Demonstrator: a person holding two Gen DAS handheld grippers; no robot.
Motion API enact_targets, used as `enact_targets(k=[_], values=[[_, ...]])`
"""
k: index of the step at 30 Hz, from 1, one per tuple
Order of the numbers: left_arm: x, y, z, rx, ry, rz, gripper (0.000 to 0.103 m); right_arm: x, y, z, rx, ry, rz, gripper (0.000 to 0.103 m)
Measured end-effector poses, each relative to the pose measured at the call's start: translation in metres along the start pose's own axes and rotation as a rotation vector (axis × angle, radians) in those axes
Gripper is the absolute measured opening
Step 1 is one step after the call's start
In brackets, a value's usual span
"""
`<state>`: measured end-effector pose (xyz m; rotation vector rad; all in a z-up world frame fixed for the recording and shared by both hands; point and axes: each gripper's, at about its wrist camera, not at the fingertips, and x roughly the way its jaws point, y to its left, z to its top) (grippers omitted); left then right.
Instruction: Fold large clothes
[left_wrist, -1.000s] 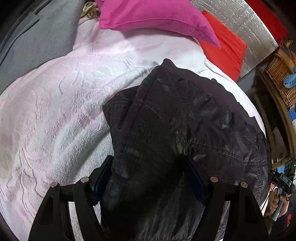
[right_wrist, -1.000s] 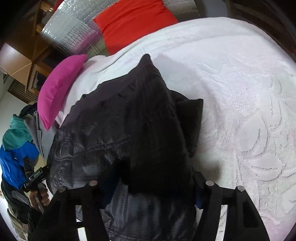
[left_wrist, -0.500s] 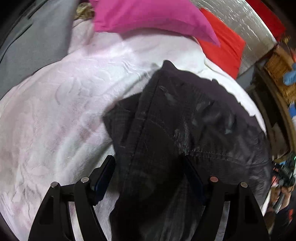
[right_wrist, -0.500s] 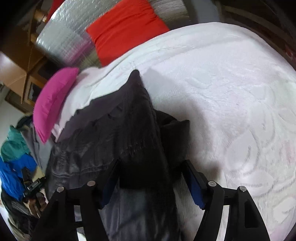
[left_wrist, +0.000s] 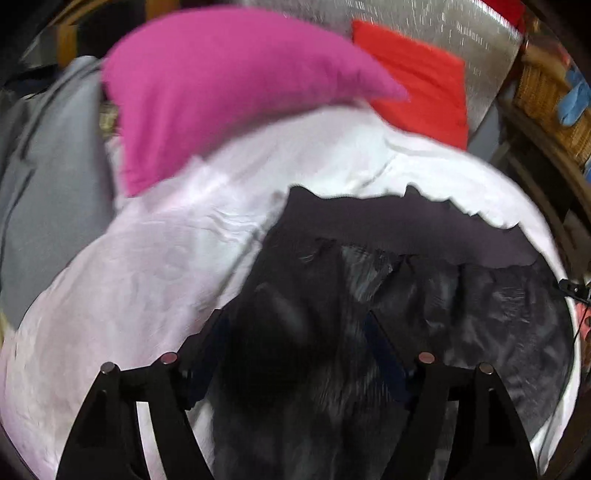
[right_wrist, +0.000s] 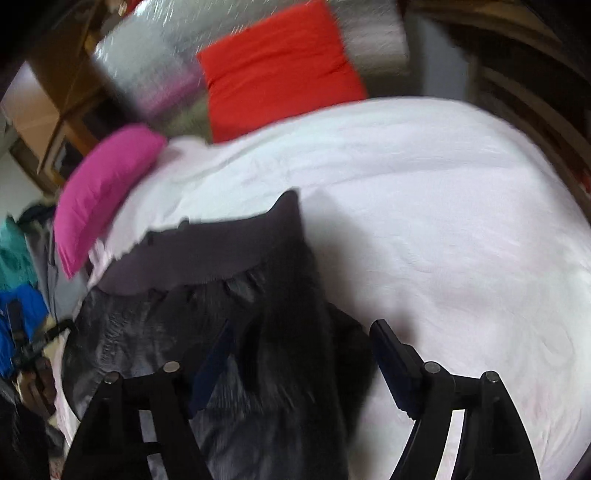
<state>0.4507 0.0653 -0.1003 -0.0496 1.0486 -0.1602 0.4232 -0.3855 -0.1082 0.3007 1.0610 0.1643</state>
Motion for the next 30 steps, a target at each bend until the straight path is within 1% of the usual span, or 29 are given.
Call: enact_targets(k=[1, 2, 3, 4, 5, 6, 8, 9, 10, 11, 13, 14, 16, 18, 19, 20, 21, 22, 24, 25, 26, 27, 28, 30], values=[[0.013, -0.005, 0.005, 0.013, 0.032, 0.020, 0.076, 0.007, 0.001, 0.003, -0.002, 0.009, 0.011, 0.070], [0.021, -0.009, 0.007, 0.035, 0.044, 0.043, 0.075, 0.010, 0.002, 0.005, -0.003, 0.015, 0.024, 0.031], [0.025, -0.011, 0.008, 0.055, 0.035, 0.073, 0.049, 0.011, 0.004, 0.007, -0.016, 0.027, 0.022, 0.019], [0.028, -0.012, 0.011, 0.066, 0.049, 0.068, 0.034, 0.006, 0.011, 0.007, -0.074, 0.017, -0.003, 0.015], [0.025, -0.011, 0.014, 0.049, 0.038, 0.049, 0.014, 0.002, 0.018, 0.008, -0.114, 0.008, -0.025, 0.010], [0.019, -0.010, 0.016, 0.037, 0.010, 0.044, 0.011, -0.005, 0.025, 0.008, -0.163, -0.010, -0.061, 0.009], [0.011, -0.009, 0.017, 0.033, -0.043, 0.051, 0.010, -0.019, 0.029, 0.008, -0.206, -0.068, -0.108, 0.008], [0.012, -0.007, 0.015, 0.026, -0.055, 0.059, 0.010, -0.021, 0.023, 0.008, -0.189, -0.095, -0.116, 0.008], [0.020, -0.004, 0.014, 0.008, -0.048, 0.064, 0.010, -0.011, 0.013, 0.009, -0.143, -0.081, -0.117, 0.008], [0.033, -0.002, 0.012, -0.001, -0.014, 0.066, 0.011, -0.006, 0.004, 0.003, -0.117, -0.066, -0.121, 0.008], [0.042, -0.003, 0.009, 0.005, -0.012, 0.093, 0.012, 0.018, 0.001, -0.005, -0.104, -0.042, -0.166, 0.008], [0.042, -0.005, 0.010, 0.015, -0.013, 0.111, 0.012, 0.020, 0.000, -0.007, -0.094, -0.048, -0.170, 0.008], [0.039, -0.006, 0.010, 0.020, -0.002, 0.132, 0.016, 0.016, -0.007, -0.006, -0.030, -0.059, -0.151, 0.009], [0.029, -0.007, 0.011, 0.008, -0.025, 0.147, 0.027, 0.013, -0.008, -0.006, 0.004, -0.052, -0.163, 0.016], [0.020, -0.007, 0.010, 0.001, -0.038, 0.163, 0.029, 0.008, -0.010, -0.007, 0.012, -0.045, -0.171, 0.026], [0.012, -0.008, 0.007, -0.006, -0.047, 0.177, 0.035, 0.003, -0.009, -0.009, 0.013, -0.040, -0.182, 0.040], [0.002, -0.007, 0.006, -0.016, -0.059, 0.191, 0.042, -0.006, -0.007, -0.011, 0.010, -0.047, -0.216, 0.051], [-0.012, -0.008, 0.003, -0.023, -0.083, 0.204, 0.045, -0.018, -0.003, -0.014, -0.006, -0.074, -0.245, 0.068], [-0.033, -0.006, 0.000, -0.033, -0.139, 0.233, 0.060, -0.039, 0.010, -0.021, -0.031, -0.123, -0.258, 0.070], [-0.045, -0.010, -0.005, -0.041, -0.179, 0.261, 0.063, -0.048, 0.017, -0.024, -0.036, -0.145, -0.253, 0.070], [-0.053, -0.016, -0.008, -0.043, -0.209, 0.274, 0.067, -0.058, 0.029, -0.027, -0.051, -0.180, -0.244, 0.070], [-0.058, -0.027, -0.012, -0.037, -0.231, 0.269, 0.069, -0.065, 0.043, -0.030, -0.077, -0.206, -0.227, 0.071], [-0.062, -0.040, -0.016, -0.017, -0.243, 0.246, 0.069, -0.067, 0.058, -0.033, -0.113, -0.215, -0.207, 0.074], [-0.060, -0.064, -0.021, 0.036, -0.239, 0.212, 0.070, -0.058, 0.086, -0.039, -0.185, -0.210, -0.197, 0.075]])
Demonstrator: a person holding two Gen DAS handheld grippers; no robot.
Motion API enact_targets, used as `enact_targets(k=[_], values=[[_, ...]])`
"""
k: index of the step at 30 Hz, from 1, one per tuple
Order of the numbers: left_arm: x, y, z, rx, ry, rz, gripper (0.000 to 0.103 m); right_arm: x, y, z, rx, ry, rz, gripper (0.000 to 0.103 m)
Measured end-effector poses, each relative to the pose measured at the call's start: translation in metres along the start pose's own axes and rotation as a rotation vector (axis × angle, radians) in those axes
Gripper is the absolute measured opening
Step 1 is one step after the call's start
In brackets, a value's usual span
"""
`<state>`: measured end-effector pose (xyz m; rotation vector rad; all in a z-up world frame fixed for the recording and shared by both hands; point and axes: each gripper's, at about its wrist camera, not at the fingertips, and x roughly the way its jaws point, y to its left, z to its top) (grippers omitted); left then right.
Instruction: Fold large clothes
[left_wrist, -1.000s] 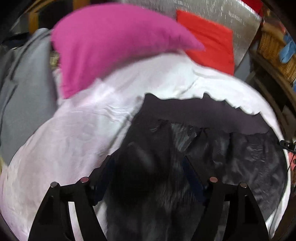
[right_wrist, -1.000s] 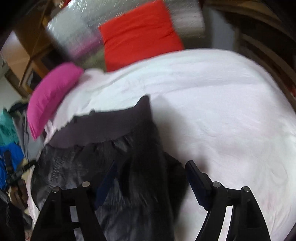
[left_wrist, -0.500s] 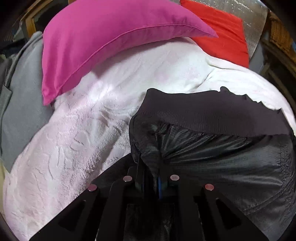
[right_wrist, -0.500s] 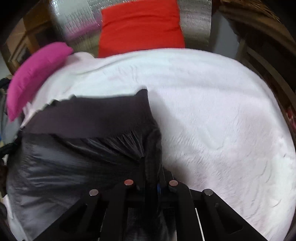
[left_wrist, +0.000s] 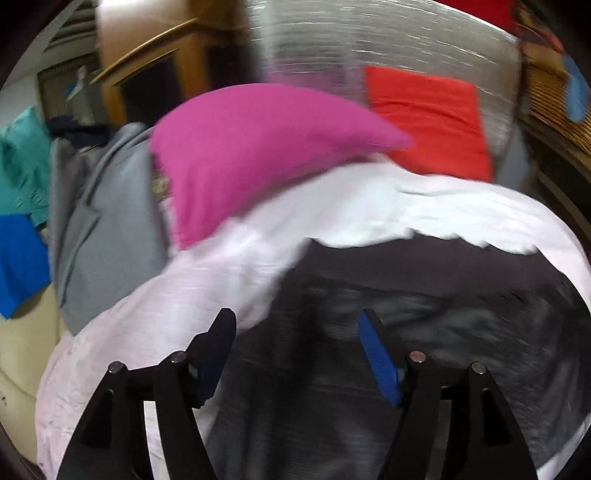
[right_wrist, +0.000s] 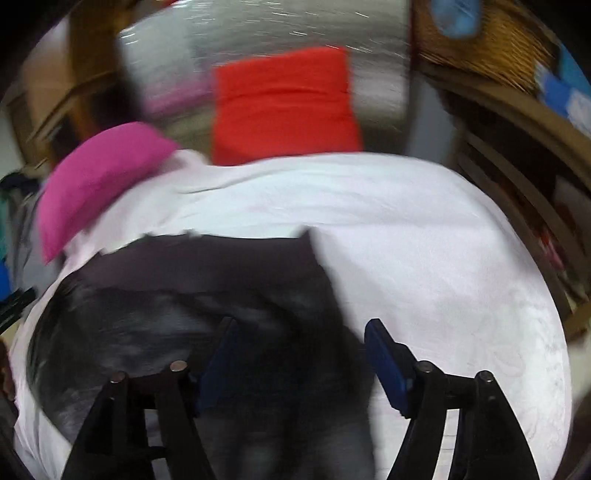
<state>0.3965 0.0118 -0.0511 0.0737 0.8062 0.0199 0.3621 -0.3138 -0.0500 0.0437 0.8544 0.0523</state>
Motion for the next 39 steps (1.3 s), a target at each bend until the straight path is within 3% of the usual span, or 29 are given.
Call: enact_targets(k=[6, 7, 9, 13, 16, 20, 25, 31, 35, 39], values=[[0.020, -0.078, -0.016, 0.139, 0.054, -0.072, 0.070, 0.046, 0.042, -0.012, -0.060, 0.065, 0.005, 0.075], [0.032, -0.088, -0.018, 0.157, 0.089, -0.073, 0.070, 0.058, 0.041, -0.013, -0.060, 0.096, -0.036, 0.075], [0.055, -0.096, -0.021, 0.172, 0.169, -0.043, 0.072, 0.079, 0.027, -0.021, -0.014, 0.165, -0.038, 0.076], [0.079, -0.080, -0.023, 0.066, 0.230, -0.081, 0.074, 0.090, 0.015, -0.021, 0.031, 0.170, -0.040, 0.077], [0.068, -0.075, -0.020, 0.065, 0.231, -0.079, 0.074, 0.076, 0.014, -0.020, 0.044, 0.159, -0.041, 0.077], [0.027, -0.058, -0.027, 0.070, 0.137, -0.073, 0.074, 0.007, 0.022, -0.037, 0.058, 0.014, 0.002, 0.078], [-0.029, -0.025, -0.061, 0.012, 0.039, -0.038, 0.074, -0.051, 0.044, -0.087, 0.037, -0.055, 0.061, 0.081], [-0.051, -0.003, -0.113, -0.019, 0.071, 0.011, 0.074, -0.054, 0.065, -0.134, -0.018, -0.069, 0.003, 0.081], [-0.042, 0.010, -0.124, -0.046, 0.097, 0.032, 0.074, -0.043, 0.053, -0.144, -0.005, -0.046, -0.053, 0.082], [-0.039, 0.007, -0.130, -0.025, 0.109, 0.031, 0.077, -0.025, 0.037, -0.145, 0.043, -0.003, -0.025, 0.084]])
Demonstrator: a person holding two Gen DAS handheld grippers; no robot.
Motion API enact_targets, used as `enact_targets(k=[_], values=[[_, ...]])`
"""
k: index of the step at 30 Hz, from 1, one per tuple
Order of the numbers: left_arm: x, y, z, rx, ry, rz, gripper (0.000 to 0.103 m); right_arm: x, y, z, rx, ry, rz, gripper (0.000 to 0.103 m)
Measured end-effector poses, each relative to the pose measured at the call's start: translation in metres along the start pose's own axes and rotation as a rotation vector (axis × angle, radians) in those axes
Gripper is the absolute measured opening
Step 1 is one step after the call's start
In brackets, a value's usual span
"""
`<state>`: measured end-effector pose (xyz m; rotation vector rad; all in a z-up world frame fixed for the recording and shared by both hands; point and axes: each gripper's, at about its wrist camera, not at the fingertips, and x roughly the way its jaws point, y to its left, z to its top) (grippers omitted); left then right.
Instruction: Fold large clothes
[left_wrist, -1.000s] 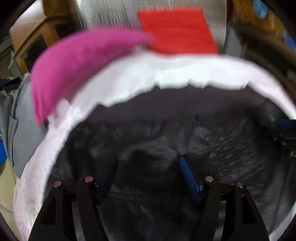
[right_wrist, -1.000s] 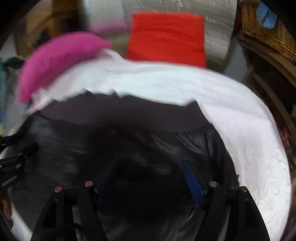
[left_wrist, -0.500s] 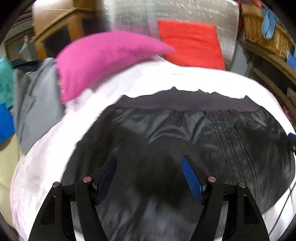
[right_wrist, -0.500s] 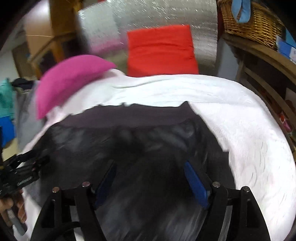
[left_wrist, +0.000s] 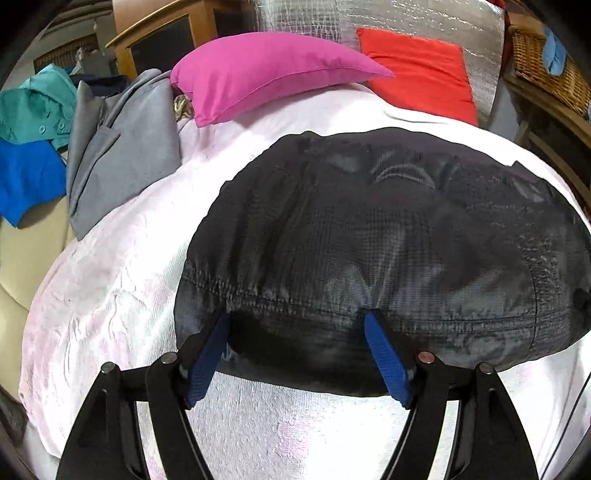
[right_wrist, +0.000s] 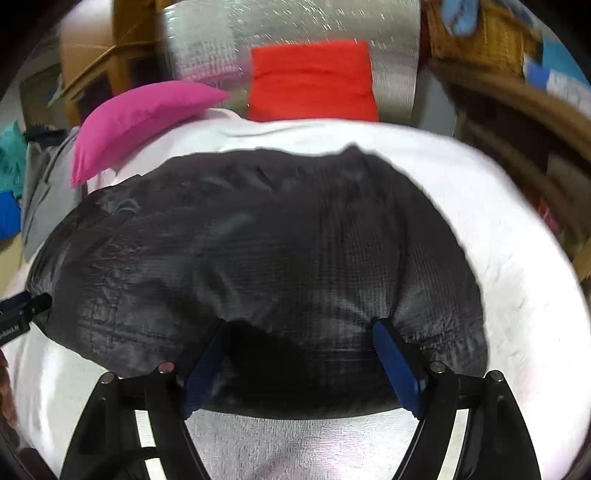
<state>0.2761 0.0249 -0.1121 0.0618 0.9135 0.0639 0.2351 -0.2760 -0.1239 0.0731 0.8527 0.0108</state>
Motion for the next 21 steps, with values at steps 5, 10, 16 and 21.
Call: enact_targets(k=[5, 10, 16, 21], values=[[0.003, -0.001, -0.001, 0.003, 0.004, 0.007, 0.078, 0.002, -0.002, 0.005, 0.018, 0.031, 0.007, 0.086], [-0.029, 0.013, -0.001, -0.039, -0.060, 0.012, 0.078, -0.033, -0.013, 0.015, 0.054, -0.065, 0.004, 0.085], [0.008, 0.027, -0.009, -0.087, 0.051, 0.011, 0.080, 0.000, -0.048, 0.003, 0.152, 0.037, 0.021, 0.086], [0.014, 0.025, -0.016, -0.068, 0.030, 0.022, 0.084, 0.005, -0.049, 0.003, 0.156, 0.036, 0.021, 0.093]])
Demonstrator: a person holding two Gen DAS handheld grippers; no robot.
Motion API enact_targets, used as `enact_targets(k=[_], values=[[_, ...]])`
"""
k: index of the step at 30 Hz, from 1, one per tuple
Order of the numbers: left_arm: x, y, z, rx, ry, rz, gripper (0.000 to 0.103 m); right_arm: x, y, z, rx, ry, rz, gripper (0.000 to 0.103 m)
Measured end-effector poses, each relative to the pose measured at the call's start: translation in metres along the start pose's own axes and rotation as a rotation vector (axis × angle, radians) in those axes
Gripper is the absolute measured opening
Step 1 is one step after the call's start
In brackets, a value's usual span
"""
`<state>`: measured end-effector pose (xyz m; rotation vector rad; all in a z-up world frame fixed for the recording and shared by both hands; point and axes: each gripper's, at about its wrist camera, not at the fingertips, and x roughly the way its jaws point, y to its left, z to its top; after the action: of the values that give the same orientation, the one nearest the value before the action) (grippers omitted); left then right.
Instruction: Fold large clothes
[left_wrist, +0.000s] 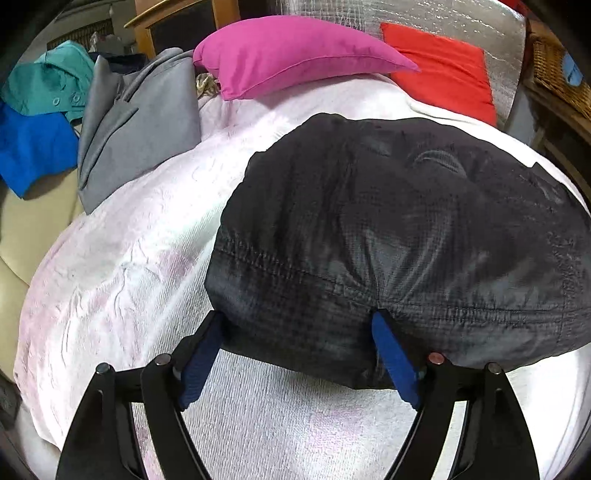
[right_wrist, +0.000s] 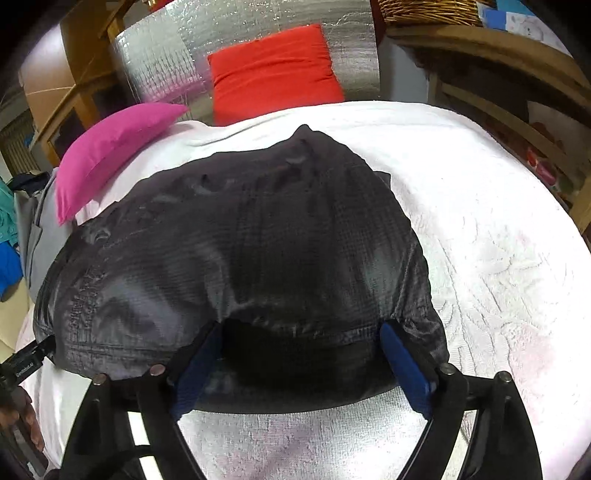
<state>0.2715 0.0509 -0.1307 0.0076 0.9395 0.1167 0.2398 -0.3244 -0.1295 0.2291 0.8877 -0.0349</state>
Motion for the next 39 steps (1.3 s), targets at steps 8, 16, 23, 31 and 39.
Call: enact_targets(k=[8, 16, 23, 31, 39], values=[[-0.029, 0.009, 0.009, -0.017, -0.059, 0.019, 0.085, -0.036, 0.000, 0.002, 0.002, -0.092, 0.010, 0.095], [-0.017, 0.010, 0.002, -0.041, -0.014, 0.013, 0.085, -0.014, -0.006, -0.007, -0.011, -0.022, 0.031, 0.095], [-0.009, 0.006, 0.001, -0.052, -0.006, -0.004, 0.085, -0.008, -0.006, -0.006, -0.021, -0.008, 0.012, 0.096], [-0.029, 0.009, 0.005, -0.052, -0.062, -0.004, 0.085, -0.045, 0.017, 0.004, -0.077, -0.123, 0.045, 0.096], [-0.010, 0.006, 0.006, -0.038, -0.007, 0.000, 0.085, -0.005, 0.016, -0.006, -0.094, -0.012, 0.036, 0.098]])
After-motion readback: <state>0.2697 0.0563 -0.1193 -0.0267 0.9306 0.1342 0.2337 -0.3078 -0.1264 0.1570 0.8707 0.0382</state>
